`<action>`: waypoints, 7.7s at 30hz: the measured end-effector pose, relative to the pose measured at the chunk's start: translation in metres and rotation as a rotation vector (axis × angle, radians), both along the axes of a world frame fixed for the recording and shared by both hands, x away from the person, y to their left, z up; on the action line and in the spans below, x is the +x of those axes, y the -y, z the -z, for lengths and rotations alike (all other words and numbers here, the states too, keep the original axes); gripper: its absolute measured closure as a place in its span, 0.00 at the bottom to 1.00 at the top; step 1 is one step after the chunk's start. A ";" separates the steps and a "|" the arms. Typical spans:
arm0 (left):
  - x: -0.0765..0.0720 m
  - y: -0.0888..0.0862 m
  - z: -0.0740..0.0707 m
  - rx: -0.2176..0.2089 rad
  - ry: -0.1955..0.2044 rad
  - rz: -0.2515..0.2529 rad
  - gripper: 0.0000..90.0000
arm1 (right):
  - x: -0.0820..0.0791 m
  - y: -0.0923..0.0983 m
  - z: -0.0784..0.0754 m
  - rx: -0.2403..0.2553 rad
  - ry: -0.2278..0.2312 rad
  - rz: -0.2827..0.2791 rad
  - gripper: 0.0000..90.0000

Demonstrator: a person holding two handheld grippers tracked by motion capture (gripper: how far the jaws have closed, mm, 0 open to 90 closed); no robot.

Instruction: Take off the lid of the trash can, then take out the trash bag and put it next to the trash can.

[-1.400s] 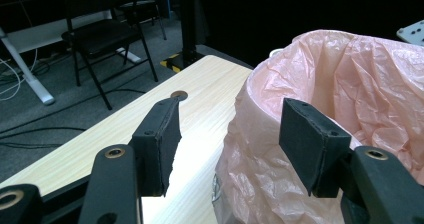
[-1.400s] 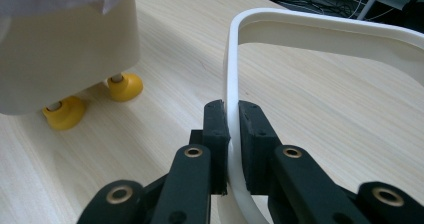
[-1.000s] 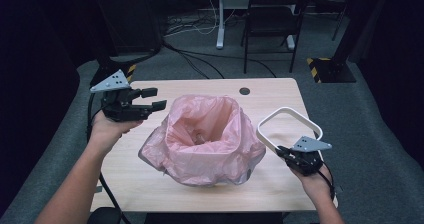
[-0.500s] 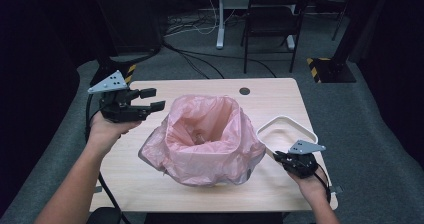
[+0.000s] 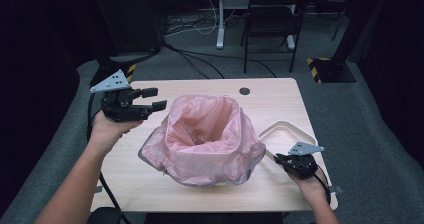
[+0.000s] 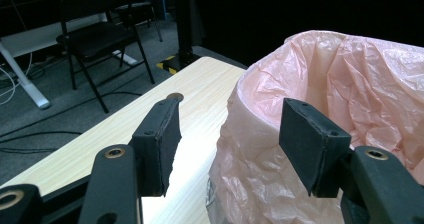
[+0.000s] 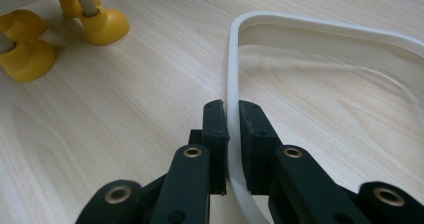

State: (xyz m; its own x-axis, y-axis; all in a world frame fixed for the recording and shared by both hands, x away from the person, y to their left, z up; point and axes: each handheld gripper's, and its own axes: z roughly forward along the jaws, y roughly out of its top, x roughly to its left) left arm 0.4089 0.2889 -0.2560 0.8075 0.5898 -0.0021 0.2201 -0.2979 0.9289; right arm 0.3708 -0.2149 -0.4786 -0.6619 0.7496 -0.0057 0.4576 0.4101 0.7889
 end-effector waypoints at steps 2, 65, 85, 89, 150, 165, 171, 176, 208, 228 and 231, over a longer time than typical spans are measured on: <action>0.000 0.000 0.000 0.002 0.000 0.001 0.46 | 0.000 0.001 0.001 0.005 -0.001 -0.004 0.91; -0.002 0.004 -0.001 0.000 0.003 0.011 0.46 | -0.010 -0.009 -0.019 0.083 0.023 0.019 0.58; 0.007 0.025 0.003 0.014 -0.026 0.053 0.46 | -0.029 -0.028 -0.091 0.096 0.086 -0.080 0.54; 0.012 0.029 0.008 0.019 -0.048 0.058 0.47 | -0.034 -0.030 -0.102 0.123 0.099 -0.100 0.54; 0.002 0.040 -0.013 0.078 -0.007 0.066 0.99 | -0.072 -0.090 -0.174 0.219 0.238 -0.395 0.52; 0.003 0.037 -0.011 0.061 -0.019 0.078 0.99 | -0.063 -0.095 -0.169 0.208 0.219 -0.445 0.89; 0.003 0.039 -0.013 0.053 -0.019 0.087 0.99 | -0.063 -0.092 -0.170 0.203 0.231 -0.447 0.98; 0.001 0.040 -0.019 0.038 -0.014 0.099 0.99 | -0.064 -0.086 -0.178 0.233 0.261 -0.443 0.99; -0.026 0.048 -0.070 -0.005 0.066 0.178 0.99 | -0.062 -0.097 -0.242 0.236 0.403 -0.469 0.99; -0.032 0.055 -0.059 -0.043 0.027 0.248 0.99 | -0.028 -0.140 -0.253 0.233 0.395 -0.520 0.99; -0.031 0.057 -0.058 -0.051 0.018 0.258 0.99 | -0.021 -0.145 -0.252 0.239 0.389 -0.521 0.99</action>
State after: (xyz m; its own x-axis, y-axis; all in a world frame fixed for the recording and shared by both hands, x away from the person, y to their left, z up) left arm 0.3777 0.2323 -0.1985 0.9315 0.3635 -0.0108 0.1259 -0.2945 0.9473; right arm 0.3495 -0.0701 -0.2264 -0.9194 0.3444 -0.1902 -0.0866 0.2943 0.9518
